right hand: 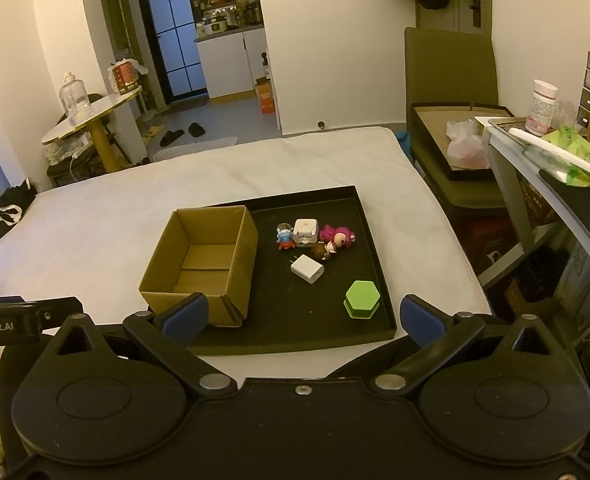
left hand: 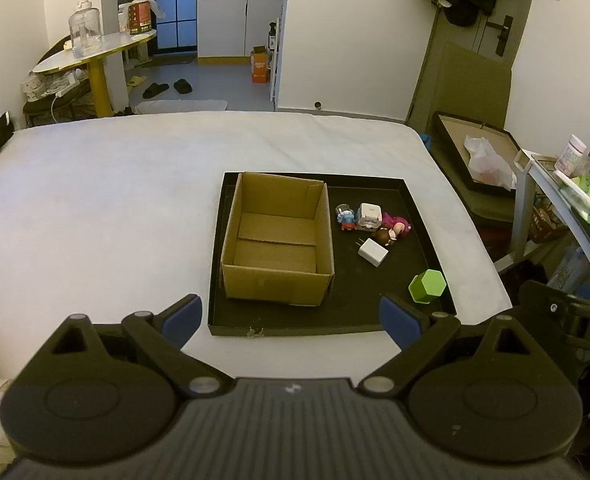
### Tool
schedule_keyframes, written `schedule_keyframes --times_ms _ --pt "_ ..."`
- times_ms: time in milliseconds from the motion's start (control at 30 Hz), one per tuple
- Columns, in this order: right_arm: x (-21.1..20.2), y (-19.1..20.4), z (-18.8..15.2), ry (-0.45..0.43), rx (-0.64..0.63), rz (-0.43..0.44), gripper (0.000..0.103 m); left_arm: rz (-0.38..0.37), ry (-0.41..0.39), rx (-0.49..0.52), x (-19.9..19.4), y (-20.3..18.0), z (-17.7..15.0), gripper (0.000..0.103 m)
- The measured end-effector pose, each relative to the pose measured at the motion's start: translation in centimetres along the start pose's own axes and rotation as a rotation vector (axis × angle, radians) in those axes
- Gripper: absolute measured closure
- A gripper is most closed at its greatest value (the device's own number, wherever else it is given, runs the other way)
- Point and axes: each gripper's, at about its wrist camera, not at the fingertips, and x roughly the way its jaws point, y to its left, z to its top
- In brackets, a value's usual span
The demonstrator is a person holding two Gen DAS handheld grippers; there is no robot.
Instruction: Organize rigid objects
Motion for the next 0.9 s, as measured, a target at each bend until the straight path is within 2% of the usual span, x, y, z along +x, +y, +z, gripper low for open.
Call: schedule_keyframes --times_ms 333,533,900 --pt "0.7 -0.1 0.1 0.014 0.004 -0.013 0.0 -0.006 -0.012 0.01 0.6 0.1 0.3 0.008" --pt "2.2 -0.8 0.2 0.026 0.013 -0.011 0.0 -0.021 0.012 -0.018 2.4 0.7 0.5 0.008" --pt "6.2 -2.0 0.4 0.072 0.03 -0.019 0.0 0.011 0.044 -0.073 6.3 2.6 1.3 0.009"
